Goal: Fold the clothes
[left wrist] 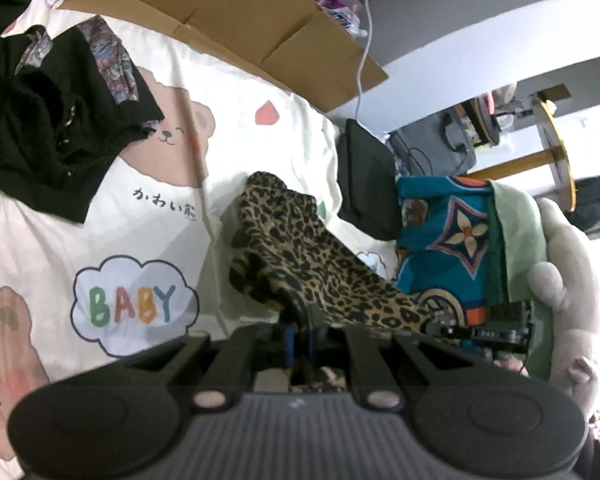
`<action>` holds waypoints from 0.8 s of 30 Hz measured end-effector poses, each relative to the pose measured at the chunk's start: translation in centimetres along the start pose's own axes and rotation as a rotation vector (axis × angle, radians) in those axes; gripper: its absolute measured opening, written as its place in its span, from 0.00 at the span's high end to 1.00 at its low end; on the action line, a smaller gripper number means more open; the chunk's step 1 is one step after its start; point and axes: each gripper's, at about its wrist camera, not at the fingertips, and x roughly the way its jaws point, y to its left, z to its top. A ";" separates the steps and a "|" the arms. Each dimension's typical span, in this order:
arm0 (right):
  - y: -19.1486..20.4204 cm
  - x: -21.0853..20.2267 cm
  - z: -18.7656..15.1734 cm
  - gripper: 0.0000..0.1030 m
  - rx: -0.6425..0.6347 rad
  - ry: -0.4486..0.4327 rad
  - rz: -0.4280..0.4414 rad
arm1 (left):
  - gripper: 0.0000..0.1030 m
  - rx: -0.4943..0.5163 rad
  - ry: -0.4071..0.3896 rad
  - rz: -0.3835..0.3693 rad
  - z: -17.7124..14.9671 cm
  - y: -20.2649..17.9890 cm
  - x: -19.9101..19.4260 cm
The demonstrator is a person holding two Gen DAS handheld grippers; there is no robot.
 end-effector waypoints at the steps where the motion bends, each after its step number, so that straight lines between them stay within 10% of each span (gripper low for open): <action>1: 0.0 0.0 -0.3 0.98 0.001 0.004 0.005 | 0.94 -0.005 0.001 0.000 -0.1 0.2 0.1; 24: -9.5 7.0 -2.6 0.98 0.123 -0.006 0.120 | 0.94 -0.143 0.014 -0.011 -1.0 8.5 7.0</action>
